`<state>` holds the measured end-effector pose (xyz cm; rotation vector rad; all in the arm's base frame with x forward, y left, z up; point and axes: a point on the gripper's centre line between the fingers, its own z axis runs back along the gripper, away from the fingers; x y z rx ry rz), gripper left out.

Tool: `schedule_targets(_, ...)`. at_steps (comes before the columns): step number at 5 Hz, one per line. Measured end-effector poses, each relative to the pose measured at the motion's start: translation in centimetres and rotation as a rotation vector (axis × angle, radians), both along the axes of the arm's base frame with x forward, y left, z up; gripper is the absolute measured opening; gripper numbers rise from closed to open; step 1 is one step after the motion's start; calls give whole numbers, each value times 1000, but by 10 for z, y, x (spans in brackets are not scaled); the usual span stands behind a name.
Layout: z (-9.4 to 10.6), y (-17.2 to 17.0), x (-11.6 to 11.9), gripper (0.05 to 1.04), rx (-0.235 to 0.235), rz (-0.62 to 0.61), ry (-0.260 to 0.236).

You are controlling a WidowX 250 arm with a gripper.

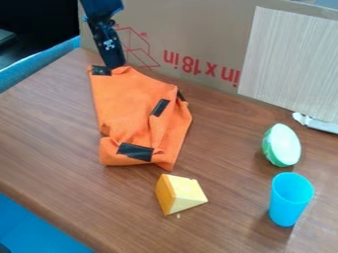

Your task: Unfold the cloth from top right to bottom left

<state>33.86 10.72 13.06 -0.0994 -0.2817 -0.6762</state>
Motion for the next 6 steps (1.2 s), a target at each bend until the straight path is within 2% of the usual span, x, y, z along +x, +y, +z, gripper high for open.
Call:
schedule_targets(1,-12,-1,0,1001,-18,10,30)
schedule_targets(2,-16,-8,11,1001,-51,131,19)
schedule_targets(3,-28,-14,21,1000,-69,217,28)
schedule_targets(4,-33,-22,31,1001,-74,333,5)
schedule_targets(5,-55,-36,35,1001,-39,343,68)
schedule_targets(6,-73,-42,39,1001,-3,348,109)
